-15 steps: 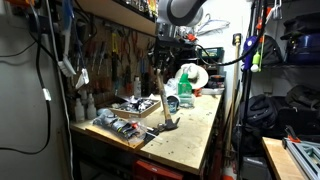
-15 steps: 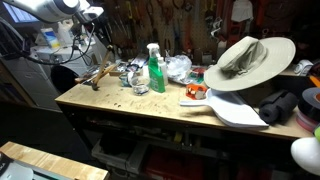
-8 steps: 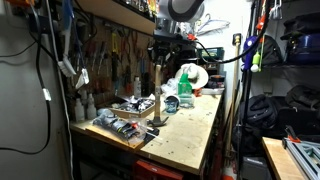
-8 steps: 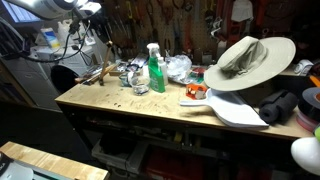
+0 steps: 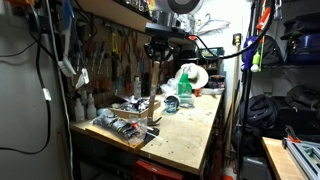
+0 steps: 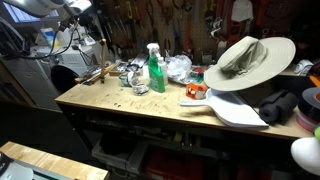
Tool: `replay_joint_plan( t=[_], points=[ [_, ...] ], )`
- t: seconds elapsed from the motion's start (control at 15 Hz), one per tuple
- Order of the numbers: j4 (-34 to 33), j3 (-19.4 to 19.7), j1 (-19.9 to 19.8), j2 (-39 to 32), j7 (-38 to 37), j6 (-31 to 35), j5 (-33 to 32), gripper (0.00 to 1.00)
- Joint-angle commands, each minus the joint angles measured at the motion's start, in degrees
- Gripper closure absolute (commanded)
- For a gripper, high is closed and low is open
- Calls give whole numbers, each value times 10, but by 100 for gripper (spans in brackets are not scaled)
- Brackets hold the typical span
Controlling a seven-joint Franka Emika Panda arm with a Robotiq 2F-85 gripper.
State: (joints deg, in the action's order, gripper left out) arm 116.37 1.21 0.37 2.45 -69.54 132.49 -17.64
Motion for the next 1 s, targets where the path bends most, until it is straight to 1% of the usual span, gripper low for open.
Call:
replay_joint_plan(
  t=[0.0,0.2,0.33,0.47,0.6,0.67,0.73,0.8,0.93],
  points=[
    [-4,-25,3,10,-97,-25,-42,92],
    [-10,-42,7,9,-160,-50,-84,92],
    [-13,-50,10,8,-183,-64,-99,92],
    [-14,-54,12,10,-181,-72,-96,92],
    [-12,-54,13,13,-152,-65,-79,92],
    [-8,-53,14,16,-117,-56,-54,92],
    [-14,-52,11,4,-149,-59,-81,92],
    [-15,-52,11,4,-144,-59,-79,67],
    [-15,-52,11,3,-144,-59,-80,67]
  ],
)
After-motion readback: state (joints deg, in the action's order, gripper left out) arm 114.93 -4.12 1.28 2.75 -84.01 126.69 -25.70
